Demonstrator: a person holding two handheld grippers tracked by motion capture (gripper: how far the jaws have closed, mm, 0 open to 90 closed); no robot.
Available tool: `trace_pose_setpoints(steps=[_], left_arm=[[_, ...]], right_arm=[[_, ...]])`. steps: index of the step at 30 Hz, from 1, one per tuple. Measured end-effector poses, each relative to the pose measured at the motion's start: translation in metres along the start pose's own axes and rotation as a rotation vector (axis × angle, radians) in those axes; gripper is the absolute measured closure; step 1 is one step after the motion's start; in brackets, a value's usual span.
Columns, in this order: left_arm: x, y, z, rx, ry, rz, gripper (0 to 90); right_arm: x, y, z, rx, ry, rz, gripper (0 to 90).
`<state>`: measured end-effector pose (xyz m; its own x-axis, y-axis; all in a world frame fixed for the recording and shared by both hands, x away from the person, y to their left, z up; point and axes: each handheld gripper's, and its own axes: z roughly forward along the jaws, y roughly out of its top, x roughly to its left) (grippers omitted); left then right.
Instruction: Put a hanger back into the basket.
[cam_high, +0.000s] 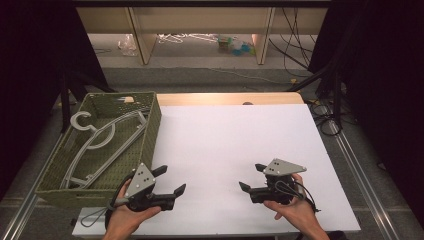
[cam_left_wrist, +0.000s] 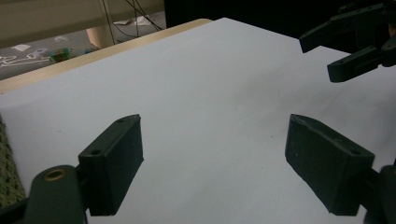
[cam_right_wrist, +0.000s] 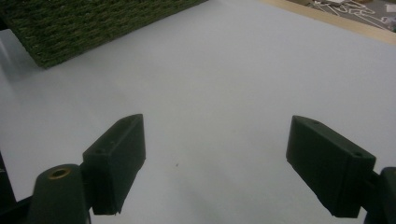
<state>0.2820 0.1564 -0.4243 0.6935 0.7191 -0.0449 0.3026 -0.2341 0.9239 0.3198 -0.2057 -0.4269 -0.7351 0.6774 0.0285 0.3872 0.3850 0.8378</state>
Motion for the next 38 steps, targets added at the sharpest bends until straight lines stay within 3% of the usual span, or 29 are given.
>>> trace_pose_setpoints(steps=[4, 9, 15, 27, 32, 35, 38], left_arm=[[-0.004, -0.013, 0.000, 0.003, -0.023, -0.007, 18.3], [-0.005, -0.023, 0.001, 0.033, -0.007, -0.004, 18.3], [-0.001, -0.020, -0.004, -0.007, -0.003, -0.010, 18.4], [0.003, -0.022, -0.003, -0.006, -0.004, -0.017, 18.4], [0.003, -0.022, -0.002, -0.006, -0.011, -0.017, 18.4], [0.003, -0.022, -0.001, 0.000, -0.009, -0.019, 18.4], [0.003, -0.023, 0.001, 0.005, -0.007, -0.022, 18.4]], right_arm=[[0.005, -0.005, -0.002, -0.009, 0.013, 0.005, 20.2], [0.011, -0.014, -0.006, 0.004, 0.024, 0.006, 19.1], [0.014, -0.020, -0.012, -0.009, 0.015, 0.012, 18.3], [0.013, -0.020, -0.012, -0.005, 0.032, 0.011, 17.8], [0.013, -0.020, -0.012, -0.009, 0.018, 0.002, 17.8], [0.013, -0.020, -0.012, -0.001, 0.038, 0.010, 17.8], [0.012, -0.020, -0.013, -0.007, 0.020, 0.007, 17.8]])
